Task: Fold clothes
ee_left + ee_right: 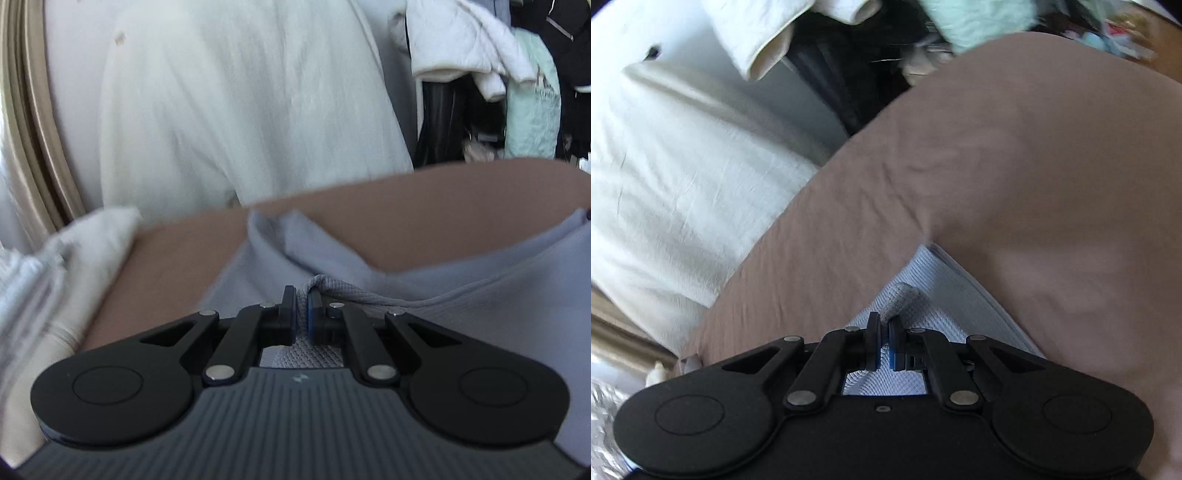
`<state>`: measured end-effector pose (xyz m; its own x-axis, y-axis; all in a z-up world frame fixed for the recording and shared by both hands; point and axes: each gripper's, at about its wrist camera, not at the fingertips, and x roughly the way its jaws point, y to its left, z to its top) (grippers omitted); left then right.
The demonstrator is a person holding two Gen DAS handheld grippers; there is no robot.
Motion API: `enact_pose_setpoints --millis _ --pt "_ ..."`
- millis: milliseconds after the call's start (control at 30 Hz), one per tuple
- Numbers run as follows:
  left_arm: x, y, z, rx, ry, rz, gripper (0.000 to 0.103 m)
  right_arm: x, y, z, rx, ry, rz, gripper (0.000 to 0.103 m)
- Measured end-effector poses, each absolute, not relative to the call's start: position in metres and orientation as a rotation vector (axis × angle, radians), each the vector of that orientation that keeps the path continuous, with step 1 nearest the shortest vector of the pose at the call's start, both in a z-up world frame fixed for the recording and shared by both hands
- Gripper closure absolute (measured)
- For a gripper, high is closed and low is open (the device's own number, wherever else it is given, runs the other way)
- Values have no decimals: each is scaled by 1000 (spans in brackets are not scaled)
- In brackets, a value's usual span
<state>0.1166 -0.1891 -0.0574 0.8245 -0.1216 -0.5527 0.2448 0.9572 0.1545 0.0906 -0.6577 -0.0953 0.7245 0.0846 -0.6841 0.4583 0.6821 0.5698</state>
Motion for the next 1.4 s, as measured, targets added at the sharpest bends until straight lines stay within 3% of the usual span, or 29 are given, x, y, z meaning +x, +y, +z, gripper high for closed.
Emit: enact_pose_setpoints --millis 200,333,600,667,700,867,933,1000,1033,1167,1400 --pt "117 -190 -77 255 631 -211 97 79 -673 -108 848 703 -185 83" --pt "125 -178 -80 186 669 -217 97 70 -668 -76 664 581 -198 55" --pt "134 -167 -80 97 692 -238 97 109 -659 -119 434 754 -236 51" --pt "132 -169 -79 96 689 -238 97 113 -650 -123 336 746 -205 86" --pt "132 -170 -78 101 683 -239 97 114 -643 -122 272 740 -204 95" --pt "137 -180 -69 145 643 -267 97 104 -615 -97 -1 634 -354 97" --pt "146 -188 -68 177 637 -282 97 115 -627 -123 42 744 -354 96" --pt "154 -194 -68 196 635 -291 97 119 -627 -139 39 773 -354 93" --pt "156 -194 -68 190 640 -294 97 117 -622 -132 17 768 -372 81" --pt "153 -192 -67 178 641 -292 97 96 -614 -94 19 650 -382 54" --pt "150 -185 -67 155 659 -281 97 71 -632 -103 197 736 -198 52"
